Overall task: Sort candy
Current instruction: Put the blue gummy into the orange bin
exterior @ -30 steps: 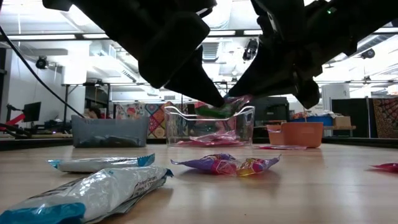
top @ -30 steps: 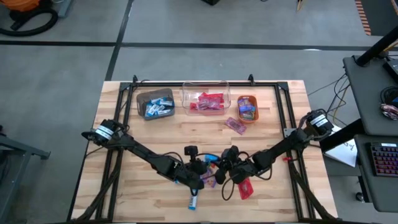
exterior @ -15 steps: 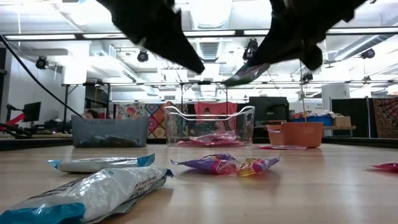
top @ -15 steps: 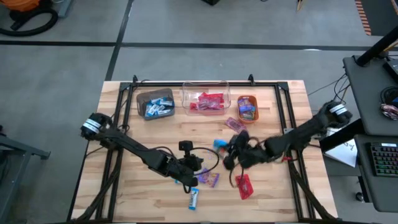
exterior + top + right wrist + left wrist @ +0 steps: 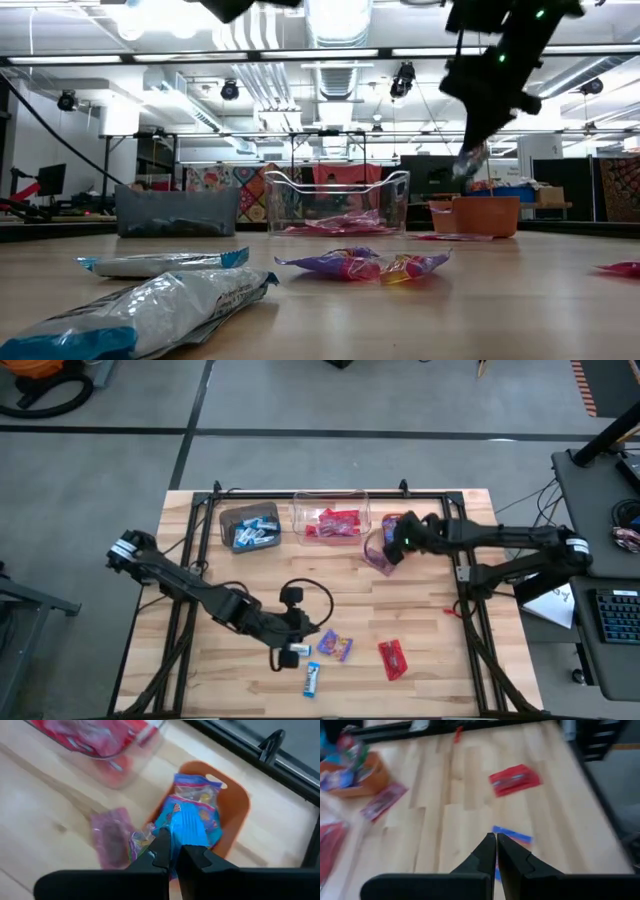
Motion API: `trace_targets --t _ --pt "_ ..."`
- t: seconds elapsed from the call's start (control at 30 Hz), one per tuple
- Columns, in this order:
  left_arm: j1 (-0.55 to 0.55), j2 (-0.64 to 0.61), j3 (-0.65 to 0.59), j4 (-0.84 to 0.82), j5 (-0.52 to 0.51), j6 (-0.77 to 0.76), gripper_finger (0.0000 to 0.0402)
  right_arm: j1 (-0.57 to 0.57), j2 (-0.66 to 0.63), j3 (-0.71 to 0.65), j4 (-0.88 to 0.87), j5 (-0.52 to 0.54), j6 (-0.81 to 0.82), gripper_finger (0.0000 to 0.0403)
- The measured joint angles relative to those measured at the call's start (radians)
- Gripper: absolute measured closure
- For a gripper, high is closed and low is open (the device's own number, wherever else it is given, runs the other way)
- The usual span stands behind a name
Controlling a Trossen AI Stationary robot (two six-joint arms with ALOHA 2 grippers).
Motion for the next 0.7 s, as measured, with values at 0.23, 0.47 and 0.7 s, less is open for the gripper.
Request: trace_targets --t 0.23,0.47,0.7 --pt "-0.031 -0.094 -0.07 0.01 0.037 -0.002 0.0401 -0.238 0.06 0.0 0.022 -0.275 -0.357 0.0394" --pt "-0.073 -0.139 -0.181 0.037 0.112 -0.049 0.0401 -0.315 0.111 0.0 0.096 -0.365 -0.538 0.0394" --pt "-0.084 -0.122 -0.26 0.114 0.191 -0.114 0.0401 -0.314 0.131 0.0 0.12 -0.375 -0.547 0.0369"
